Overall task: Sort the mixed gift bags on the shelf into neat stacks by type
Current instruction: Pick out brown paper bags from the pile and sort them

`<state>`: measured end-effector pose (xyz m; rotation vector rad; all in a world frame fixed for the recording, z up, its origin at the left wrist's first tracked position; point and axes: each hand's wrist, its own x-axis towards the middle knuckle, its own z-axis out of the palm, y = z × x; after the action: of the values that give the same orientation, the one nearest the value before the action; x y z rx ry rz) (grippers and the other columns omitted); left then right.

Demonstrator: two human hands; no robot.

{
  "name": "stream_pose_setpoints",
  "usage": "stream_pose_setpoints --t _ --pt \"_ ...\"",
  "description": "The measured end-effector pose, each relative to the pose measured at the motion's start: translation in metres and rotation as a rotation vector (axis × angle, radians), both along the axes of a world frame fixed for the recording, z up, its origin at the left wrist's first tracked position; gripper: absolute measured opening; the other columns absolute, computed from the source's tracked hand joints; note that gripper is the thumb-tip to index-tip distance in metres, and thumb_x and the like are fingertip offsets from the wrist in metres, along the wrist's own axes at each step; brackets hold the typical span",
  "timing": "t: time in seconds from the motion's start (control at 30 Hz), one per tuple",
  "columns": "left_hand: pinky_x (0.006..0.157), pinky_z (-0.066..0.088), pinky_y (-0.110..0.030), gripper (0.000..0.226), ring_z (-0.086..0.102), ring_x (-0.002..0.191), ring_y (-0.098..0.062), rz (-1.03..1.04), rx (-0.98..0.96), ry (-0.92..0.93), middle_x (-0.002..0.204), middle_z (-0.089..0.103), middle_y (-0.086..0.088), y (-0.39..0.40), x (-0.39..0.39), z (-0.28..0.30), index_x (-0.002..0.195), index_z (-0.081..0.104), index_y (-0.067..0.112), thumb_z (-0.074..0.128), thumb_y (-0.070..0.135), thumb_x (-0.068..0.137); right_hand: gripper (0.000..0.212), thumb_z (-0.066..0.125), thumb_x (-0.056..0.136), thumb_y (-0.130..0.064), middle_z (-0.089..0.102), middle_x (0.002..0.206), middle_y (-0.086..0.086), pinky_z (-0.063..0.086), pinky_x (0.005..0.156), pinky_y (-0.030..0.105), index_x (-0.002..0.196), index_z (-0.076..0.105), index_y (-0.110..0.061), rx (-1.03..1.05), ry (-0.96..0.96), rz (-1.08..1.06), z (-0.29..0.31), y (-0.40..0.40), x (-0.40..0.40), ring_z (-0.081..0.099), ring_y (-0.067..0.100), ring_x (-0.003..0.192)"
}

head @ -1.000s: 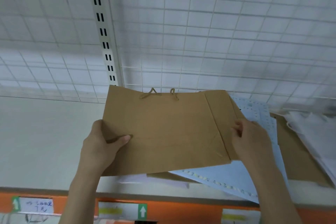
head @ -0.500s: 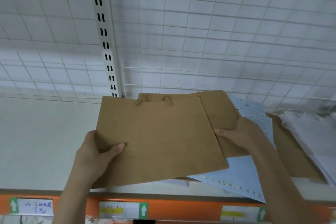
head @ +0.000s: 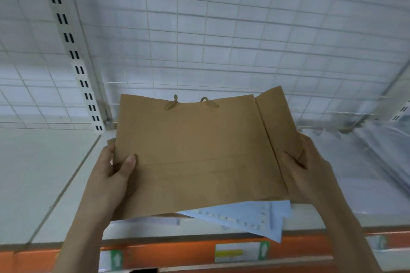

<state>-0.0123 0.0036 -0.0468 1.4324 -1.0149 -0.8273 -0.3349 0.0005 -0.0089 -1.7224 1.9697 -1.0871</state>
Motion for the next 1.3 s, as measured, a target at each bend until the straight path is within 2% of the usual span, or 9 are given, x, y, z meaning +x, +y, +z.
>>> stream_pose_setpoints --t 0.1,0.23,0.37,0.47,0.6,0.8,1.0,1.2,1.3 --pt "0.084 0.045 -0.035 0.027 0.06 0.098 -0.016 -0.033 -0.044 0.023 0.109 0.064 0.007 0.003 -0.037 -0.001 0.115 0.054 0.033 0.054 0.018 0.092 0.048 0.055 0.091 -0.028 0.053 0.104 -0.013 0.038 0.083 0.031 0.136 0.04 -0.033 -0.049 -0.194 -0.02 -0.005 0.012 -0.041 0.052 0.016 0.096" --pt "0.087 0.047 -0.039 0.027 0.062 0.095 -0.017 -0.051 -0.086 0.12 0.107 0.068 0.004 0.013 -0.107 0.003 0.103 0.06 0.038 0.054 0.014 0.092 0.039 0.058 0.09 -0.028 0.06 0.109 -0.024 0.043 0.094 0.038 0.124 0.049 -0.044 -0.09 -0.374 -0.038 -0.008 0.025 -0.103 0.056 0.011 0.106" --pt "0.082 0.046 -0.034 0.029 0.061 0.092 -0.017 -0.021 -0.125 0.136 0.103 0.067 0.002 0.021 -0.178 0.008 0.098 0.061 0.042 0.057 0.014 0.09 0.036 0.058 0.09 -0.015 0.059 0.104 -0.022 0.039 0.09 0.023 0.114 0.052 -0.041 -0.141 -0.504 -0.054 0.0 0.039 -0.163 0.055 -0.001 0.095" --pt "0.07 0.043 -0.022 0.029 0.059 0.085 -0.008 0.026 -0.123 0.119 0.096 0.063 0.011 0.028 -0.225 0.01 0.094 0.056 0.045 0.058 0.017 0.09 0.044 0.058 0.09 -0.016 0.057 0.116 -0.01 0.038 0.098 0.033 0.129 0.048 -0.033 -0.122 -0.479 -0.075 0.003 0.045 -0.204 0.051 0.011 0.108" --pt "0.063 0.041 -0.021 0.022 0.057 0.075 -0.007 0.077 -0.069 0.096 0.087 0.06 0.012 0.034 -0.264 0.008 0.098 0.055 0.039 0.059 0.019 0.089 0.044 0.058 0.089 -0.019 0.061 0.118 -0.01 0.042 0.099 0.042 0.127 0.048 -0.038 -0.104 -0.498 -0.043 -0.002 0.047 -0.245 0.056 0.014 0.11" --pt "0.075 0.045 -0.032 0.015 0.058 0.082 -0.014 0.087 -0.038 0.06 0.095 0.064 0.004 0.024 -0.276 0.011 0.095 0.061 0.038 0.06 0.025 0.088 0.04 0.056 0.09 -0.012 0.065 0.102 -0.021 0.047 0.081 0.026 0.117 0.052 -0.042 -0.126 -0.618 0.016 -0.002 0.042 -0.263 0.062 -0.009 0.088" --pt "0.072 0.041 -0.03 0.029 0.056 0.089 -0.021 0.087 0.0 -0.016 0.102 0.062 -0.004 0.007 -0.282 0.007 0.115 0.058 0.019 0.058 0.032 0.089 0.042 0.054 0.09 -0.009 0.068 0.101 -0.024 0.053 0.074 0.021 0.119 0.054 -0.04 -0.139 -0.691 0.047 -0.006 0.031 -0.276 0.064 -0.005 0.092" --pt "0.064 0.038 -0.026 0.021 0.052 0.077 -0.018 0.083 0.004 -0.01 0.085 0.061 -0.004 -0.006 -0.317 0.015 0.09 0.06 0.009 0.058 0.029 0.089 0.042 0.053 0.091 -0.007 0.068 0.103 -0.023 0.053 0.072 0.011 0.119 0.054 -0.037 -0.201 -0.711 0.067 0.001 0.027 -0.31 0.064 -0.004 0.095" --pt "0.062 0.035 -0.027 0.027 0.048 0.072 -0.016 0.089 -0.012 -0.035 0.08 0.056 -0.005 -0.012 -0.351 0.019 0.088 0.054 0.002 0.057 0.03 0.09 0.041 0.055 0.09 -0.011 0.067 0.108 -0.021 0.056 0.081 0.022 0.121 0.054 -0.038 -0.223 -0.697 0.051 0.002 0.025 -0.34 0.063 -0.001 0.099"
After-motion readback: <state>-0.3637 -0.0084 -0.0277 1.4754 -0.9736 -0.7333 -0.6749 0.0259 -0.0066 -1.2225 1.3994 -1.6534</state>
